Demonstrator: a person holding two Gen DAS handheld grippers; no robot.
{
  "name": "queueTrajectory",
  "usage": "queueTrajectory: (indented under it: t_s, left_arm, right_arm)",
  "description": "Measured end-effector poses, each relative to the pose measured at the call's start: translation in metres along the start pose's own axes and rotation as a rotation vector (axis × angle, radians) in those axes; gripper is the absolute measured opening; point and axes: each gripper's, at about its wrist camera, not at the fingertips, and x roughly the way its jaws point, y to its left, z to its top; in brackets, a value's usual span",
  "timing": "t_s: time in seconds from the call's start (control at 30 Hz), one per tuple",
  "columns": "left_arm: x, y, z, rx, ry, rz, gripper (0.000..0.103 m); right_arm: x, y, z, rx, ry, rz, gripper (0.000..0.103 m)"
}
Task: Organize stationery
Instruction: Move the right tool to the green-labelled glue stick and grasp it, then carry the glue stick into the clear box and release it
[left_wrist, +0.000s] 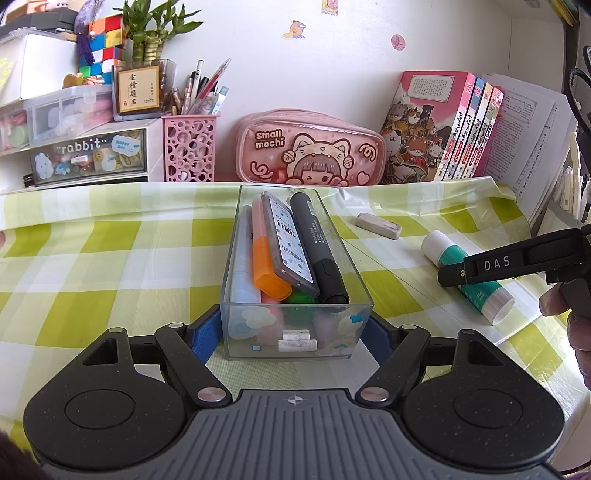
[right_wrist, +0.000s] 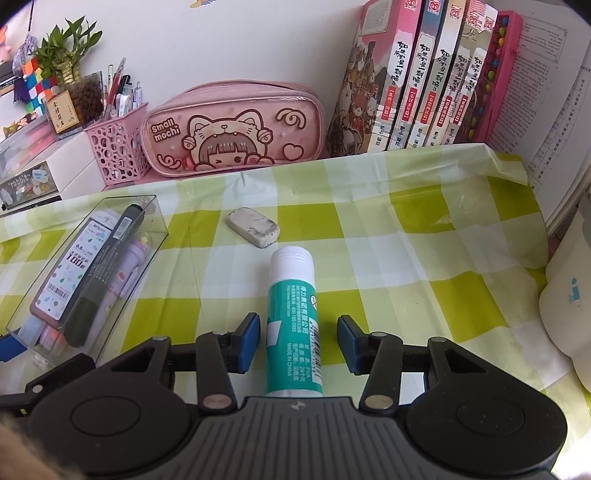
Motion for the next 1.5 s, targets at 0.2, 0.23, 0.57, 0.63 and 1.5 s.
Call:
queueTrajectory:
  t_s: [0.2,0.23,0.57,0.63,1.5]
  left_arm:
    - [0.0,0.0,0.0,0.0,0.0,0.0,0.076]
    - [0.0,0.0,0.0,0.0,0.0,0.0,0.076]
    - [0.0,0.0,0.0,0.0,0.0,0.0,0.076]
    - [0.0,0.0,0.0,0.0,0.0,0.0,0.076]
    - [0.002,0.0,0.0,0.002,0.004,-0.003,0.076]
  right_arm:
    - [0.0,0.0,0.0,-0.004,-0.006,0.002,0.056]
    - [0.0,0.001,0.0,-0.003,-0.007,0.005,0.053]
    - [0.0,0.0,0.0,0.031,-0.007,0.03,0.053]
    - [0.0,0.0,0.001,0.051,-0.003,0.051,0.053]
    - [-0.003,0.039,0.043,0.351,0.048,0.391,0.053]
